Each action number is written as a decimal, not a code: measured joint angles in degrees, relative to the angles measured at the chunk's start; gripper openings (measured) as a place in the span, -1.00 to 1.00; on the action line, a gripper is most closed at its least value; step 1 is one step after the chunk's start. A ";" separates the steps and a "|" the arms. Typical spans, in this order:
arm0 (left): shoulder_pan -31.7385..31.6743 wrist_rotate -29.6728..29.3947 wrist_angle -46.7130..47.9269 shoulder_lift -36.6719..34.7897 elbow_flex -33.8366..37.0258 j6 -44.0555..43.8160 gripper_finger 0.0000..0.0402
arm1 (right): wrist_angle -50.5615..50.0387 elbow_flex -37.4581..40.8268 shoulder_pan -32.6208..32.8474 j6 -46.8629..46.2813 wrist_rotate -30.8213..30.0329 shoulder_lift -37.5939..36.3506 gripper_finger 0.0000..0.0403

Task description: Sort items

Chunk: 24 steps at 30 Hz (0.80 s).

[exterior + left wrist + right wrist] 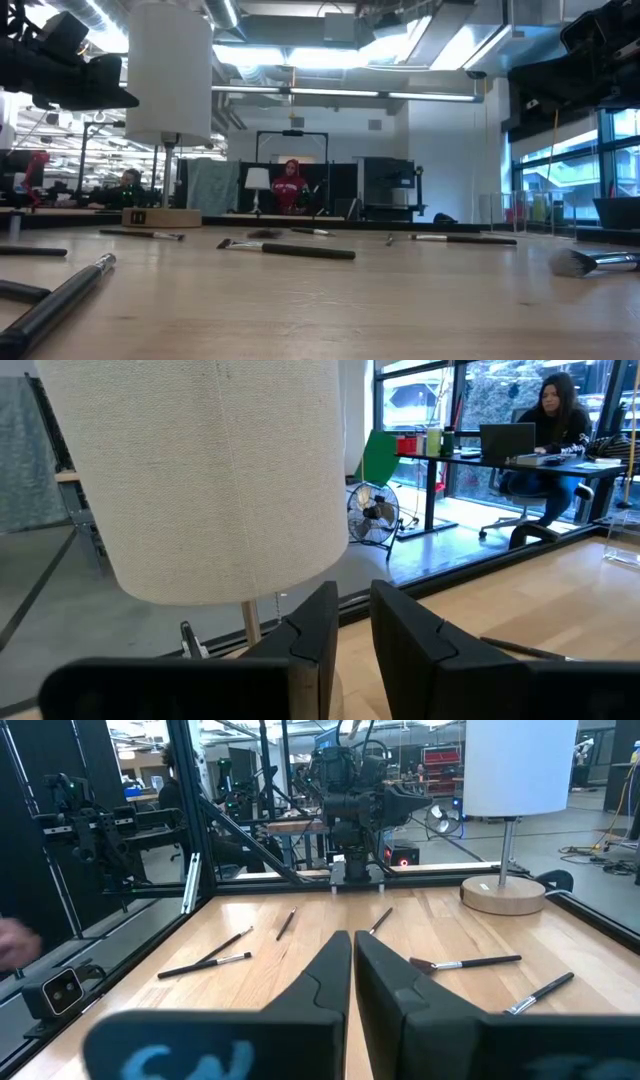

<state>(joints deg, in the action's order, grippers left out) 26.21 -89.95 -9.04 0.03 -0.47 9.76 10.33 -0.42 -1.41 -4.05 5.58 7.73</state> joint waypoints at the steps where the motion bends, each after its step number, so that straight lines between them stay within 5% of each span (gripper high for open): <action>1: -0.02 0.00 -0.01 0.00 -0.01 0.00 -0.71 | 0.02 -0.01 -0.01 0.01 0.00 0.00 -0.90; 14: -0.01 0.01 0.00 0.00 -0.02 0.00 -0.71 | 4.13 0.00 -0.04 -0.62 -1.12 0.02 -0.90; 20: -0.02 0.00 0.00 0.00 0.00 0.00 -0.71 | 11.41 -0.01 -0.04 -23.22 -1.54 0.01 -0.90; 24: -0.02 0.00 0.00 0.00 0.00 0.00 -0.71 | 11.10 -0.01 -0.04 -23.15 -5.65 0.02 -0.90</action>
<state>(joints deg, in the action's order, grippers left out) 26.20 -89.95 -9.04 0.03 -0.47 9.76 21.43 -0.43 -1.45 -27.21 -0.07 7.75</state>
